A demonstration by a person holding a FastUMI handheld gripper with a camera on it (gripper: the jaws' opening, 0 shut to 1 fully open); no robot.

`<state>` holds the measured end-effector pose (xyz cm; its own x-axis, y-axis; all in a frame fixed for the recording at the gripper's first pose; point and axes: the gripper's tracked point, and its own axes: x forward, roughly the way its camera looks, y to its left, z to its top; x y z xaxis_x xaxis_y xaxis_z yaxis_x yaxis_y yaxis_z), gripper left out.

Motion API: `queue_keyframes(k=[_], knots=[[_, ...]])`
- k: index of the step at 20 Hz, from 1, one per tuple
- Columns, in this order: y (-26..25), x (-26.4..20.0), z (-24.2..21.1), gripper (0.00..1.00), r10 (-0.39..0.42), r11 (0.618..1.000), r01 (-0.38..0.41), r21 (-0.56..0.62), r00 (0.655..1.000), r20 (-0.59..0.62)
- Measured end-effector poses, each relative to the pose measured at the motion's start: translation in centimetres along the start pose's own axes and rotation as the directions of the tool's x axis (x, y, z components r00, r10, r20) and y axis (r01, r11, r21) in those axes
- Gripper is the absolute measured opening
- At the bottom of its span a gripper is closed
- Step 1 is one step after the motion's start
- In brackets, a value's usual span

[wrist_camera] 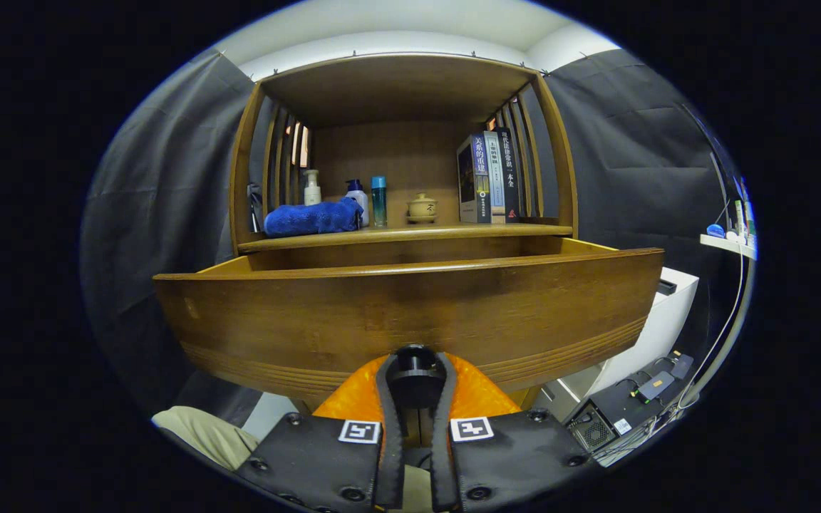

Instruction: Pull open the drawer, take out the items inside it, and place them on the countertop above the cabinet.

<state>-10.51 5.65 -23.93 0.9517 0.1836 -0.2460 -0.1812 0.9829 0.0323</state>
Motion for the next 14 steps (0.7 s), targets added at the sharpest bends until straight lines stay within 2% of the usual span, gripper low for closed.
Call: queue_keyframes(k=[8,12,14], knots=[[0.2,-2.4,-0.9,0.22,-0.003,1.0,0.004,0.012,1.0,-0.025],[0.1,-2.4,-1.1,0.22,-0.034,0.998,0.032,-0.048,0.999,-0.038],[0.1,-2.6,-0.9,0.36,-0.037,0.999,0.037,-0.009,0.997,-0.065]])
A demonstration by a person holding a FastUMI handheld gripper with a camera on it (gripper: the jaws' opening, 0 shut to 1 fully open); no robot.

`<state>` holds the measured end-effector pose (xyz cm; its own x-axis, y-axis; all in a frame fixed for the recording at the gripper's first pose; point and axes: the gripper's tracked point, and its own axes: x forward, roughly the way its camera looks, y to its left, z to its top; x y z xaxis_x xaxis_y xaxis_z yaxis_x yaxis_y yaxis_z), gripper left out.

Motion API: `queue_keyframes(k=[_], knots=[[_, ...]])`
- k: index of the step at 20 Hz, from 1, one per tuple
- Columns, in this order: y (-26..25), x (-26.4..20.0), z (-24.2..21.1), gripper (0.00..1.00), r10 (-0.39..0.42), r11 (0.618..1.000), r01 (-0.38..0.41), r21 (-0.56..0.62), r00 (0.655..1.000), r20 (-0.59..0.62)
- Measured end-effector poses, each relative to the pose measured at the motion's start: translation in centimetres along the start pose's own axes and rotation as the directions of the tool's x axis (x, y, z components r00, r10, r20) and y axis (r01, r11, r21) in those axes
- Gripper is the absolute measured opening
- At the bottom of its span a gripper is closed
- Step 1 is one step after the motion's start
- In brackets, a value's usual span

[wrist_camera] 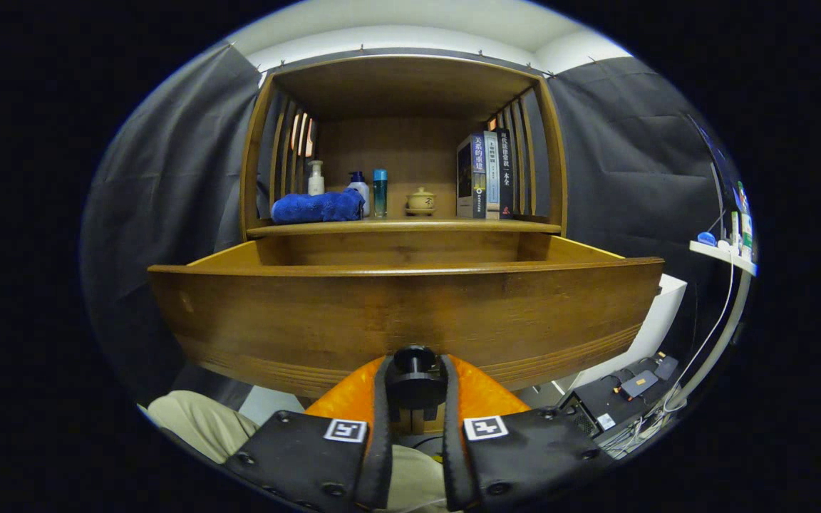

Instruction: Pull open the drawer, take out the items inside it, and place them on the countertop above the cabinet.

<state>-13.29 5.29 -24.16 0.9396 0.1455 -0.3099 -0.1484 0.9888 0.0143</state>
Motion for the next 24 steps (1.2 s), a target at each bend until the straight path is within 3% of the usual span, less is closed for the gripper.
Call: queue_keyframes(k=[2,6,9,15,21,24], knots=[[-0.5,-0.2,-0.1,0.5,-0.028,1.0,0.028,0.002,0.997,-0.071],[-1.2,-1.9,5.3,0.77,-0.044,0.998,0.044,-0.041,0.999,0.009],[-1.0,-1.8,7.7,0.98,-0.026,1.0,0.026,-0.009,1.0,0.017],[0.2,-1.4,11.5,0.98,0.037,0.996,-0.036,0.086,0.999,0.001],[-0.2,1.6,14.4,0.99,0.014,0.994,-0.007,0.105,0.998,-0.065],[0.7,3.4,15.5,0.99,0.068,0.991,-0.056,0.118,0.993,-0.099]])
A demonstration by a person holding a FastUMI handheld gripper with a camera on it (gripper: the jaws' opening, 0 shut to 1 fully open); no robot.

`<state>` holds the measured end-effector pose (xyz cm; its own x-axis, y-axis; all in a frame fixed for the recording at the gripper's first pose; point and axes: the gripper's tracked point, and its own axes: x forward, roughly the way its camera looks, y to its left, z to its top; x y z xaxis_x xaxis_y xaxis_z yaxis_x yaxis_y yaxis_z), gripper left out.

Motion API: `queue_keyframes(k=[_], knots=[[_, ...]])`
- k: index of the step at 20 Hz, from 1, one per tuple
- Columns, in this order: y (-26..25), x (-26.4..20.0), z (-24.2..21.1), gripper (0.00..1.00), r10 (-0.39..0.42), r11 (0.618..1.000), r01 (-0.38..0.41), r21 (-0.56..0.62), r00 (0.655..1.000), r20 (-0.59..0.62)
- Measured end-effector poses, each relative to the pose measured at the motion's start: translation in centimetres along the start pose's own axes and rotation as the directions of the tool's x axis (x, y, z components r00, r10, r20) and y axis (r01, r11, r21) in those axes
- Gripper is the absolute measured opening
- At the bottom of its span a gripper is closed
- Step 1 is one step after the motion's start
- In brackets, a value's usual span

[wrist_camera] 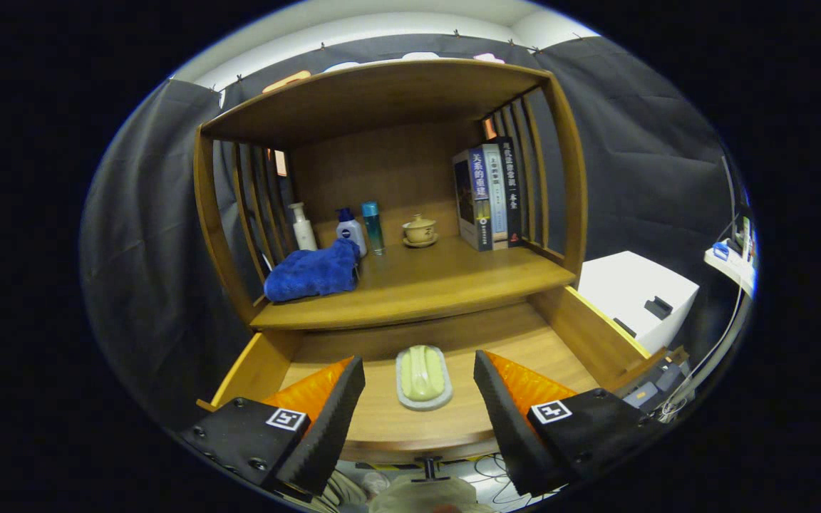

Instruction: Pull open the drawer, take out the items inside it, and place them on the countertop above the cabinet.

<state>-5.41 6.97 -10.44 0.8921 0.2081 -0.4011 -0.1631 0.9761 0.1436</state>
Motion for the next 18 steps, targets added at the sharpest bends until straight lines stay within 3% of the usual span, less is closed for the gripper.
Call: queue_keyframes(k=[8,18], knots=[[-0.1,5.7,0.3,0.99,-0.033,0.996,0.02,-0.09,0.988,-0.153],[0.4,11.8,-3.2,0.99,-0.038,0.998,0.018,-0.054,0.917,-0.397]])
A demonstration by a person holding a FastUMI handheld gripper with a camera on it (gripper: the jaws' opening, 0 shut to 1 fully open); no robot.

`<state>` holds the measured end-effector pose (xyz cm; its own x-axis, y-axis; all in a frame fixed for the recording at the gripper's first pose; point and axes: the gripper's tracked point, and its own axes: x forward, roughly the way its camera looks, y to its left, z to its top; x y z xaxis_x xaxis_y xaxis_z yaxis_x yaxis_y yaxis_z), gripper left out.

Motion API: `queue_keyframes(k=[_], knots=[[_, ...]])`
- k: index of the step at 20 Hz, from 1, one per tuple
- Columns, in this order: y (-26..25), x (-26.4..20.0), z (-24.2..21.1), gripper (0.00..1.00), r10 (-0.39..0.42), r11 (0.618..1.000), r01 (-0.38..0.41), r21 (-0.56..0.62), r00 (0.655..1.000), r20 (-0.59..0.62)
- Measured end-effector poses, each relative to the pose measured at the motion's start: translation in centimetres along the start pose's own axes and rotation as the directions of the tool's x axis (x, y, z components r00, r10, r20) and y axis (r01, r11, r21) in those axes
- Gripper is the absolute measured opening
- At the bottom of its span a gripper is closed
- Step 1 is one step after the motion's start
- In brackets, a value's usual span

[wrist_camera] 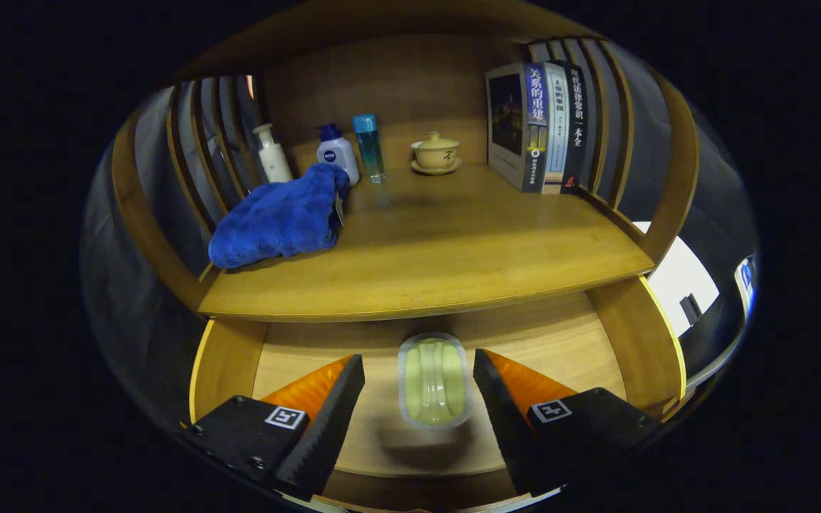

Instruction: Pull open the drawer, take out the items inside it, and place them on the countertop above the cabinet.

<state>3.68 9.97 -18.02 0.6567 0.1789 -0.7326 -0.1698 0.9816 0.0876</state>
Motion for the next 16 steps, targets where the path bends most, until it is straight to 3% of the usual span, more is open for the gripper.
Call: queue_keyframes(k=[10,13,16], knots=[[-0.9,3.7,-2.4,0.99,-0.036,0.999,0.034,-0.013,0.971,-0.237],[-1.7,4.2,-2.6,0.95,-0.053,0.999,0.05,-0.018,0.962,-0.269],[-2.1,4.7,-3.0,0.79,-0.059,0.998,0.053,-0.028,0.953,-0.296]])
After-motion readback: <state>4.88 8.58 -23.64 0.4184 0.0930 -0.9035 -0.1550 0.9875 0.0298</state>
